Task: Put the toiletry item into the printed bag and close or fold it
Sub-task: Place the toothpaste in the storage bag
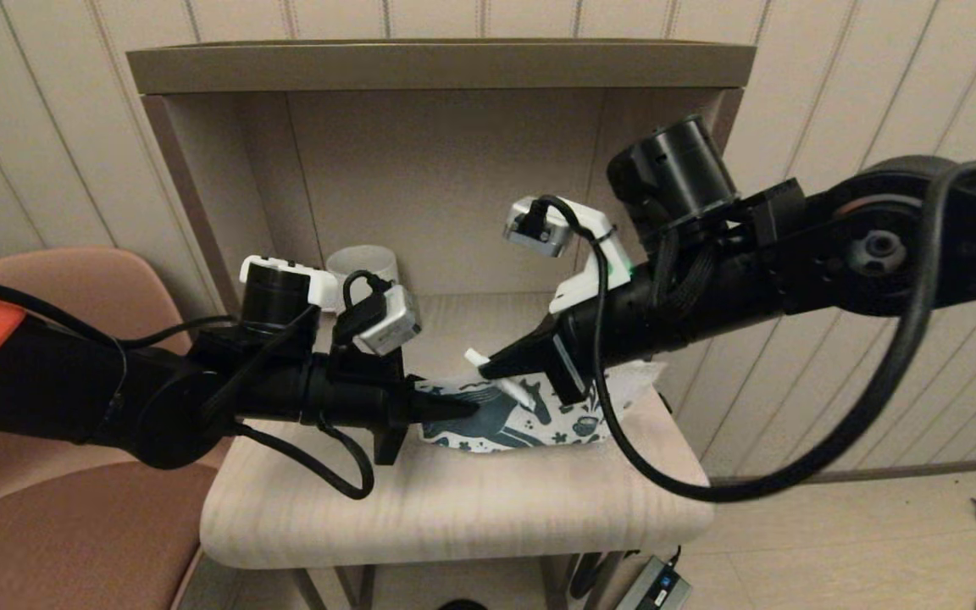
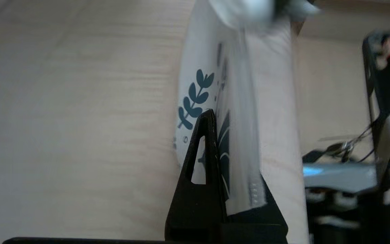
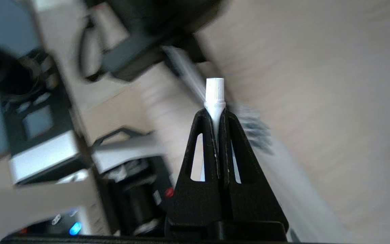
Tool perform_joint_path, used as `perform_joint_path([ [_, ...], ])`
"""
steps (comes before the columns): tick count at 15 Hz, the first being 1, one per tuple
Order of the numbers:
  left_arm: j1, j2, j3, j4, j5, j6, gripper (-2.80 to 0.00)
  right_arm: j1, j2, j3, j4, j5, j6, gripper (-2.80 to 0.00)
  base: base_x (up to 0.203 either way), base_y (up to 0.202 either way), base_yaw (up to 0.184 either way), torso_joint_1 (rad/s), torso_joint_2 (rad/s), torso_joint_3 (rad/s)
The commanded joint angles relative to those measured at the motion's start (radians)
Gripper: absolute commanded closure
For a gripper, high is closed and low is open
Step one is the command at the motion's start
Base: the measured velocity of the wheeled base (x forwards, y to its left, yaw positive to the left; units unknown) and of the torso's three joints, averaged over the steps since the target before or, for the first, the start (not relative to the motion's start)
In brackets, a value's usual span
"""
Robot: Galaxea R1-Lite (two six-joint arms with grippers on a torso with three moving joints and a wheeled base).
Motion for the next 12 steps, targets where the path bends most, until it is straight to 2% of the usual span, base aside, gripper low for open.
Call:
perform_joint_path([
  [1,0.0,-0.006,0.013,-0.003,-0.004,0.017,0.0,0.018,-0.02,0.027,0.004,0.003,-0.002,0.0,0.0,0.0,0.0,0.0,0.0,0.0],
  [7,0.0,-0.006,0.021,-0.003,-0.002,0.058,0.0,0.018,-0.07,0.089,0.092,0.006,-0.002,0.0,0.0,0.0,0.0,0.0,0.0,0.0],
  [12,0.0,-0.015,0.029,-0.008,-0.002,0.059,0.0,0.015,-0.072,0.11,0.092,0.008,0.005,0.0,0.0,0.0,0.0,0.0,0.0,0.0],
])
